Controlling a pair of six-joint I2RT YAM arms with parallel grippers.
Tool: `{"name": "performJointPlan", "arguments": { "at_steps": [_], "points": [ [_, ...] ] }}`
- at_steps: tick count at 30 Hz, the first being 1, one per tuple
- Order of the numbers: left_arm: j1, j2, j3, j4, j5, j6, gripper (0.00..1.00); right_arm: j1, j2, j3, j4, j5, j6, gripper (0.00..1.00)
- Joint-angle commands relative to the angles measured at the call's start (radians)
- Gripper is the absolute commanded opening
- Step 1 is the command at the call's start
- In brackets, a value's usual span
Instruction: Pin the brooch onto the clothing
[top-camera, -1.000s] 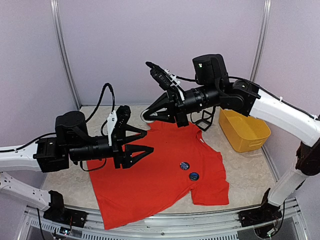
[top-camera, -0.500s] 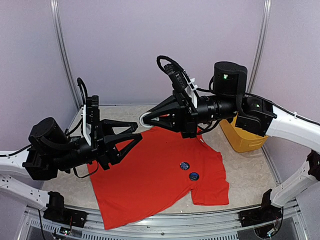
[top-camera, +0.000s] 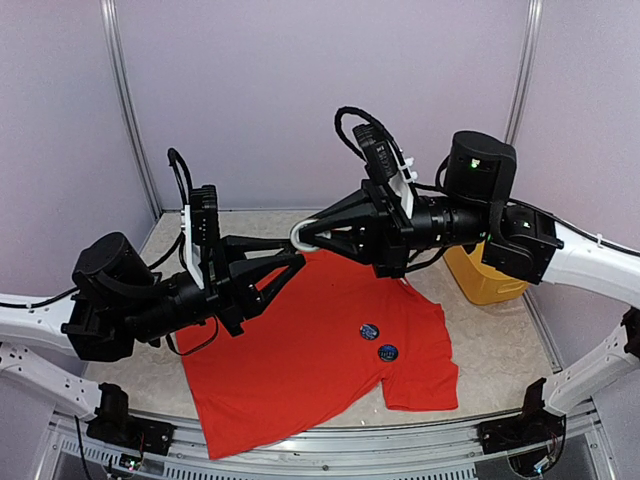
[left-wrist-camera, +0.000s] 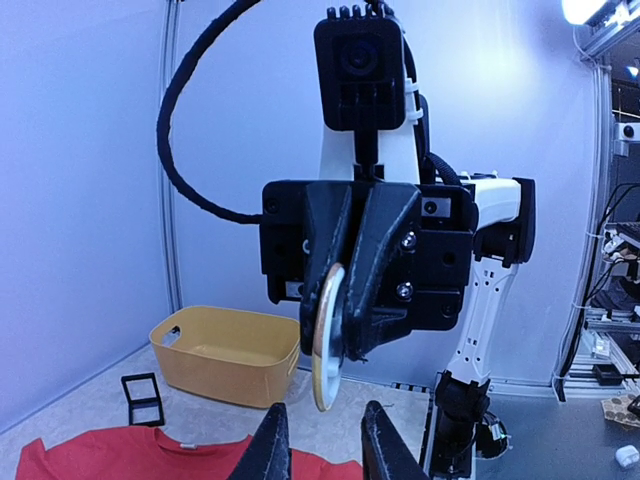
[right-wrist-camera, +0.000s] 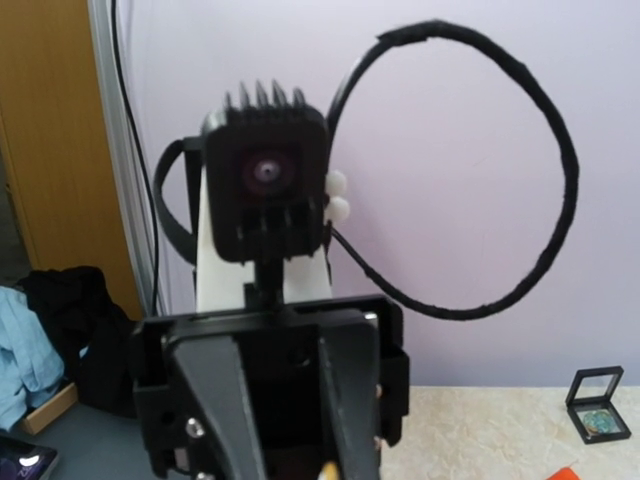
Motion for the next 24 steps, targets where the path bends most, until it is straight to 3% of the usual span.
{"name": "performJointPlan", "arguments": {
  "at_steps": [1,5,11,15,19,24],
  "points": [
    [-0.007,0.031,0.054,0.056,0.021,0.038,0.24,0.013,-0.037,-0.022,0.049,0.008,0.013,0.0],
    [-0.007,0.057,0.073,0.052,0.022,0.045,0.22,0.015,-0.042,-0.023,0.044,0.009,0.008,0.0],
    [-0.007,0.071,0.077,0.07,0.027,0.043,0.0,0.014,-0.047,-0.032,0.04,0.012,0.005,0.0],
    [-0.007,0.072,0.069,0.086,0.032,0.033,0.0,0.014,-0.047,-0.036,0.033,0.022,-0.003,0.0],
    [-0.007,0.078,0.075,0.083,0.045,0.036,0.12,0.014,-0.044,-0.038,0.031,0.024,-0.006,0.0],
    [-0.006,0.082,0.075,0.084,0.045,0.048,0.08,0.015,-0.041,-0.034,0.027,0.027,-0.013,0.0]
  ]
}}
